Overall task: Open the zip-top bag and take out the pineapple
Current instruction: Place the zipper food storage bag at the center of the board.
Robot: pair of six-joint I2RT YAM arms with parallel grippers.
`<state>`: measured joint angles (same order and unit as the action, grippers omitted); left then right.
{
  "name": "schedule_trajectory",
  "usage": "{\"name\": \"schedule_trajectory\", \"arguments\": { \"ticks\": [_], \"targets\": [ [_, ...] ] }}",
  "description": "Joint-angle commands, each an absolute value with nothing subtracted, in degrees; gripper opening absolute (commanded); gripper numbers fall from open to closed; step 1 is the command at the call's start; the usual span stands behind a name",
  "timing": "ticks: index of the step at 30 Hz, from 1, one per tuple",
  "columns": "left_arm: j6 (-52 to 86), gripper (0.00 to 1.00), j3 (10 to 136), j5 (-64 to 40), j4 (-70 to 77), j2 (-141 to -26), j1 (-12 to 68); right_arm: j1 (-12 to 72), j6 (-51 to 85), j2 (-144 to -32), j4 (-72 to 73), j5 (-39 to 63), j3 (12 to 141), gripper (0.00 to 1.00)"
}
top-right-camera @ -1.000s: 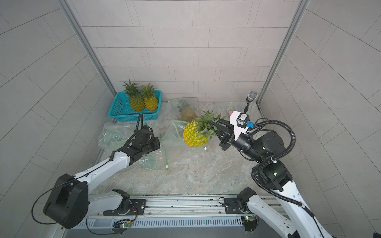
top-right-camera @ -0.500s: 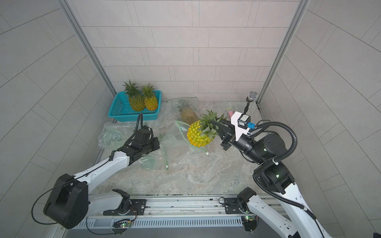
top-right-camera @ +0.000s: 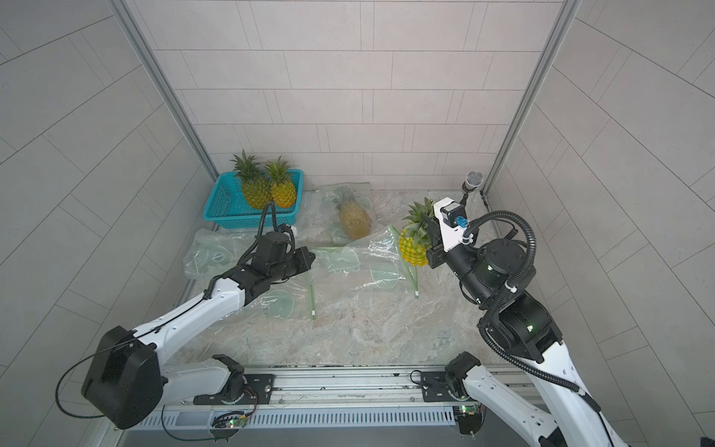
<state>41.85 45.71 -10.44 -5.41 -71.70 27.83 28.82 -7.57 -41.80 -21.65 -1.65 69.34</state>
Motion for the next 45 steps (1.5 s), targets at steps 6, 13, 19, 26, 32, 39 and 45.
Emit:
{"name": "schedule_trajectory", "arguments": {
  "ticks": [6,13,19,26,32,39,45],
  "targets": [
    [45.20,0.00,47.55,-7.18,-5.03,-72.50,30.58,28.81,-14.02,-41.73,-17.75,-9.39,73.71,0.00],
    [50.16,0.00,48.39,-2.61,-2.21,-75.84,36.58,28.83,-16.60,-43.98,-17.75,-10.12,75.86,0.00],
    [53.54,0.00,51.31,1.32,2.37,-81.91,42.43,28.83,-17.01,-45.25,-17.94,-9.88,77.26,0.00],
    [53.29,0.00,58.86,-3.54,4.87,-92.85,45.92,28.82,-17.12,-45.46,-18.03,-10.39,77.13,0.00],
    [52.82,0.00,65.31,-9.20,6.49,-100.54,48.27,28.81,-17.29,-45.18,-18.17,-11.52,77.17,0.00],
    [52.32,0.00,74.36,-13.98,6.89,-109.77,50.08,28.81,-17.33,-44.85,-18.45,-12.57,76.90,0.00],
    [50.16,0.03,80.36,-17.56,6.09,-114.21,50.72,28.69,-16.54,-44.81,-18.76,-12.79,76.47,0.00]
  ]
}}
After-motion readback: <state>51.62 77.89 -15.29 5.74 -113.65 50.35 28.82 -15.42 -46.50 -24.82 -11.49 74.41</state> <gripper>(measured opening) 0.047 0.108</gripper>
